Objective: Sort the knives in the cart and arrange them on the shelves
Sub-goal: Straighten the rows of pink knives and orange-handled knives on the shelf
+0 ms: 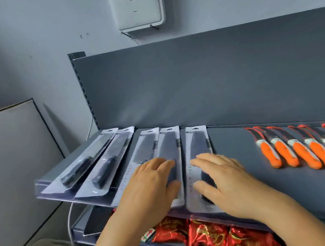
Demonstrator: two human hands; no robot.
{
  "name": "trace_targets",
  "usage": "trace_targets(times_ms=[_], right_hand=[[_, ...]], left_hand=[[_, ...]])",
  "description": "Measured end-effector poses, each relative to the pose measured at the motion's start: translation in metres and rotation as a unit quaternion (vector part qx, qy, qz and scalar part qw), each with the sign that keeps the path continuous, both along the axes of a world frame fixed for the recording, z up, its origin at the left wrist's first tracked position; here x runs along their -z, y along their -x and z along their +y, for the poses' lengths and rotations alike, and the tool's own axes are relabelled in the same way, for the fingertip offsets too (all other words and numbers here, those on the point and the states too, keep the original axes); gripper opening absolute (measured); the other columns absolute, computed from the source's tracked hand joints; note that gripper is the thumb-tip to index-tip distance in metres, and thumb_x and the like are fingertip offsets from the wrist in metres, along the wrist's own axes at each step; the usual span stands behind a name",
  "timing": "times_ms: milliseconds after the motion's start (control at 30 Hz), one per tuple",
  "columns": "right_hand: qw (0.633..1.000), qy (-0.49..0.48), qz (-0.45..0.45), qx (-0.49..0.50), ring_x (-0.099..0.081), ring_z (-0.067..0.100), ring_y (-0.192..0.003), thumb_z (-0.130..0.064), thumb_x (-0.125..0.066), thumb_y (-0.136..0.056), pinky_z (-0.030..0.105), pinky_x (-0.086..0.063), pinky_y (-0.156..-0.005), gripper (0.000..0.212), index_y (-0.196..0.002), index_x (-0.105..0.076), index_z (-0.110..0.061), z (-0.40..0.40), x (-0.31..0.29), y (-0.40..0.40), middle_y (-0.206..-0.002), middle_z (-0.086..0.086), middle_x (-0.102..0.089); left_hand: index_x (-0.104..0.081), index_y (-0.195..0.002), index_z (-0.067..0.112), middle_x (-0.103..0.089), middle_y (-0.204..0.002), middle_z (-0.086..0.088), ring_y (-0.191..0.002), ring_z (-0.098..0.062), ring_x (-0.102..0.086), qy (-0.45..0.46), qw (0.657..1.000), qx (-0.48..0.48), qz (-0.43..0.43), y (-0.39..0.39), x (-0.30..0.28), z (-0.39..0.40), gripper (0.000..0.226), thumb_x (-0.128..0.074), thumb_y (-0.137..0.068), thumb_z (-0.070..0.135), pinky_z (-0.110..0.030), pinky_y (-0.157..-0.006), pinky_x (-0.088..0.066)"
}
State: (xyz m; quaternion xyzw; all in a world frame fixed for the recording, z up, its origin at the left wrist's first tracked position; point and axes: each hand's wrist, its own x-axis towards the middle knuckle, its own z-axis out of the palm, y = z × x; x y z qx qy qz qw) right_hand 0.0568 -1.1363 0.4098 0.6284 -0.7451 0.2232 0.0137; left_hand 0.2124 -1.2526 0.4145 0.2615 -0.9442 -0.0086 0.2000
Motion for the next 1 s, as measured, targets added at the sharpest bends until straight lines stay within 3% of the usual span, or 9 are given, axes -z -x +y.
trace_targets(times_ms=[167,367,567,767,867,1000], right_hand=[[0.999,-0.047,-0.013,-0.018,-0.011,0.008,-0.142,-0.051,-0.037,-0.095,0.032,-0.009,-0.115,0.057,-0.147,-0.021,-0.037,-0.04,0.006,-0.046,-0.156,-0.015,-0.015],[0.995,-0.088,-0.003,-0.054,-0.003,0.006,-0.143,-0.052,-0.035,-0.095,0.035,-0.003,-0.117,0.063,-0.15,-0.006,-0.037,-0.073,0.0,-0.082,-0.157,-0.015,-0.009],[0.989,-0.111,0.001,-0.102,0.004,0.014,-0.145,-0.049,-0.039,-0.096,0.038,-0.003,-0.117,0.067,-0.15,-0.002,-0.037,-0.109,-0.005,-0.112,-0.159,-0.009,0.003],[0.982,-0.137,0.0,-0.134,0.001,0.02,-0.146,-0.046,-0.044,-0.095,0.043,-0.009,-0.117,0.069,-0.149,-0.004,-0.034,-0.147,-0.002,-0.13,-0.16,0.0,0.001],[0.982,-0.139,-0.001,-0.132,-0.014,0.025,-0.144,-0.046,-0.045,-0.094,0.043,-0.02,-0.114,0.068,-0.149,-0.009,-0.03,-0.159,0.0,-0.135,-0.158,0.003,-0.009],[0.983,-0.145,-0.029,-0.109,-0.031,0.03,-0.135,-0.044,-0.045,-0.094,0.041,-0.034,-0.104,0.063,-0.147,-0.018,-0.025,-0.171,-0.004,-0.141,-0.155,0.003,-0.014]], left_hand=[[-0.036,-0.143,0.028,-0.036,-0.146,0.012,-0.133,-0.01,-0.032,-0.005,1.0,-0.025,-0.015,-0.048,0.01,-0.039,0.055,-0.042,-0.094,0.05,-0.025,-0.109,-0.022],[-0.029,-0.146,0.029,-0.027,-0.152,0.011,-0.142,-0.01,-0.018,-0.019,0.996,-0.08,-0.013,-0.088,0.017,-0.072,0.063,-0.028,-0.093,0.061,-0.033,-0.116,-0.014],[-0.017,-0.15,0.024,-0.016,-0.158,0.007,-0.146,-0.014,-0.005,-0.017,0.984,-0.176,-0.009,-0.118,0.025,-0.108,0.057,-0.03,-0.099,0.044,-0.035,-0.116,-0.009],[-0.043,-0.137,0.03,-0.041,-0.143,0.015,-0.133,-0.008,-0.03,-0.028,0.981,-0.19,-0.014,-0.131,0.023,-0.13,0.039,-0.034,-0.099,0.033,-0.03,-0.105,-0.026],[-0.042,-0.14,0.028,-0.042,-0.143,0.009,-0.13,-0.016,-0.04,-0.044,0.976,-0.211,0.041,-0.13,0.019,-0.134,0.045,-0.045,-0.095,0.03,-0.034,-0.106,-0.036],[-0.046,-0.137,0.029,-0.05,-0.133,0.007,-0.12,-0.018,-0.047,-0.057,0.972,-0.228,0.012,-0.133,0.014,-0.151,0.042,-0.045,-0.094,0.033,-0.035,-0.097,-0.043]])
